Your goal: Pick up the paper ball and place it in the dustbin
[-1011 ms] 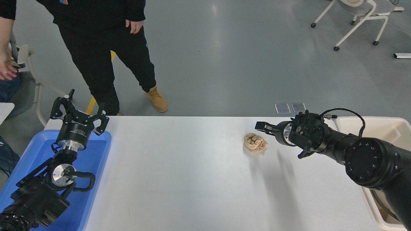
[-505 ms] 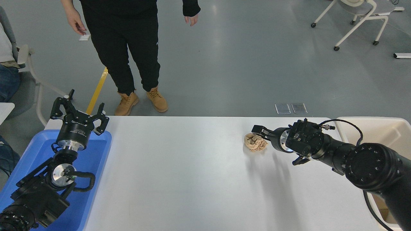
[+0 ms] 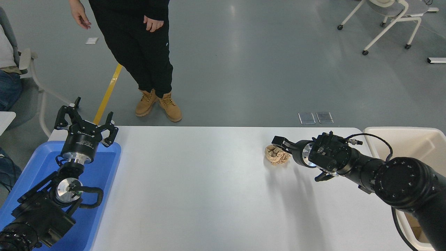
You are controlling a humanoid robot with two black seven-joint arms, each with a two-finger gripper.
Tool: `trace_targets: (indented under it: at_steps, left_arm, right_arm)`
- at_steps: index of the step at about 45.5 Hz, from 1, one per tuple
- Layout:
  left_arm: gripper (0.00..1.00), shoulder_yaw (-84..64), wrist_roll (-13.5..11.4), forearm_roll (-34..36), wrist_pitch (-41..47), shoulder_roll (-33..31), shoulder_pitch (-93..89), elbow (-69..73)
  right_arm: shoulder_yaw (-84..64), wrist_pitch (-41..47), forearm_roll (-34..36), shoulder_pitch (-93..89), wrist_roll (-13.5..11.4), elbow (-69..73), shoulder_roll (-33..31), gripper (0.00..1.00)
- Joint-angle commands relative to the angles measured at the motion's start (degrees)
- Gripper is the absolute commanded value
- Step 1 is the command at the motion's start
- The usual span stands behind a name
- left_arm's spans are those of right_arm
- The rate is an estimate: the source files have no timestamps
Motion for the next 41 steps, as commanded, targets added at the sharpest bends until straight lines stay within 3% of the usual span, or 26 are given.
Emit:
trace_targets:
  at_steps: [1,15,29,35,41]
  left_arm:
    - [0.99,0.0,0.0,0.0,0.0,0.0,0.0,-0.1]
    - [0.99,0.0,0.0,0.0,0.0,0.0,0.0,0.0]
    - [0.99,0.0,0.0,0.0,0.0,0.0,0.0,0.0]
    - [0.99,0.0,0.0,0.0,0.0,0.0,0.0,-0.1]
    - [0.99,0.0,0.0,0.0,0.0,0.0,0.0,-0.1]
  right_arm:
    - [0.1,-1.2,-0.8,-0.6,0.7,0.2,0.0,1.00]
    - [0.1,-2.7,-3.0,-1.0,4.1,0.6,0.0,0.96]
    - [0.1,-3.5,-6.5,-1.7,4.5,0.8,0.0,0.76]
    - [0.1,-3.5,-6.6,-1.7,4.5,0.8,0.0,0.62]
    - [0.1,-3.5,-6.7,-1.9,4.6,0.7,0.0,0.26]
